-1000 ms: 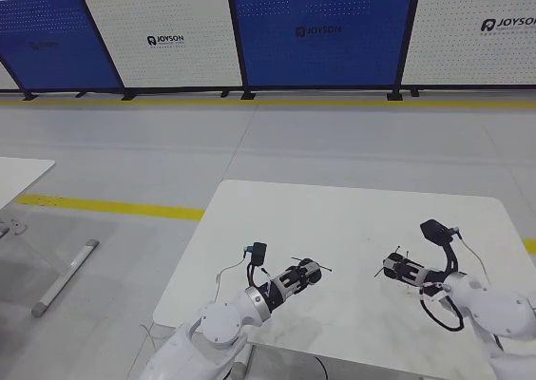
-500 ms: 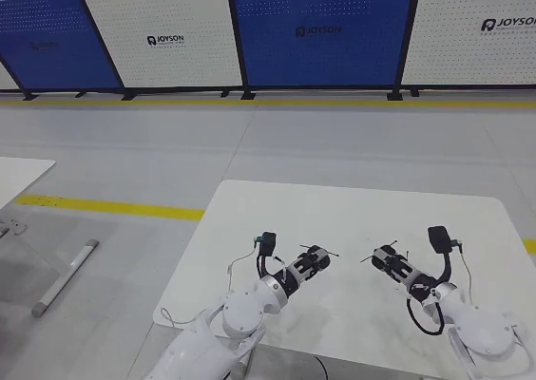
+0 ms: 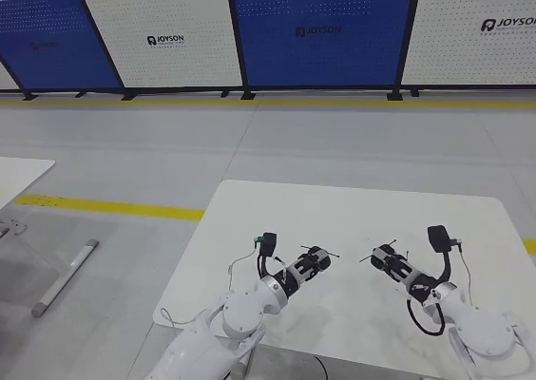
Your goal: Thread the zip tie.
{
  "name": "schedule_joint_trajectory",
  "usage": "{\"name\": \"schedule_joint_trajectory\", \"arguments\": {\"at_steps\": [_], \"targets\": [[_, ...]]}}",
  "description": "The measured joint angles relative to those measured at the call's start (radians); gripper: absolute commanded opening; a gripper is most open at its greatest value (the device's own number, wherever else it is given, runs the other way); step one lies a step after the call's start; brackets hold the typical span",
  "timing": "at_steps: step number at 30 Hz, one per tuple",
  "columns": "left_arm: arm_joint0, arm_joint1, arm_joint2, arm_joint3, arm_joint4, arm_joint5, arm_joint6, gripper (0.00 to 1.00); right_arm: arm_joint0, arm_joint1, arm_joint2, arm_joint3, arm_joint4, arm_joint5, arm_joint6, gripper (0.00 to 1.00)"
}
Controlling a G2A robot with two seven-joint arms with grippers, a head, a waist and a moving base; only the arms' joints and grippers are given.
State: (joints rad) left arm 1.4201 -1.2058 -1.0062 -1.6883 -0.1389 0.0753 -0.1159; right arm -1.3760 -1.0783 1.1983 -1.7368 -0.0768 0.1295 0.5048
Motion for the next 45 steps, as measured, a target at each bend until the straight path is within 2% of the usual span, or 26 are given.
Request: {"name": "schedule_joint_trajectory", "arguments": {"at_steps": [6,9,13,45], "targets": [[0.000,0.000,0.000,0.000,0.000,0.000,0.000,0.00,-0.003,-0.002,0.001,0.002,0.005,-0.006,-0.020,0.00],[0.000,0.000,0.000,0.000,0.000,0.000,0.000,0.00,-0.002,-0.007,0.019,-0.001,0.057,-0.025,-0.052,0.00],[0.000,0.000,0.000,0.000,0.000,0.000,0.000,0.00,0.001,-0.006,0.045,-0.009,0.105,-0.025,-0.025,0.00],[0.000,0.000,0.000,0.000,0.000,0.000,0.000,0.00,0.002,-0.006,0.046,-0.009,0.106,-0.021,-0.021,0.00]]}}
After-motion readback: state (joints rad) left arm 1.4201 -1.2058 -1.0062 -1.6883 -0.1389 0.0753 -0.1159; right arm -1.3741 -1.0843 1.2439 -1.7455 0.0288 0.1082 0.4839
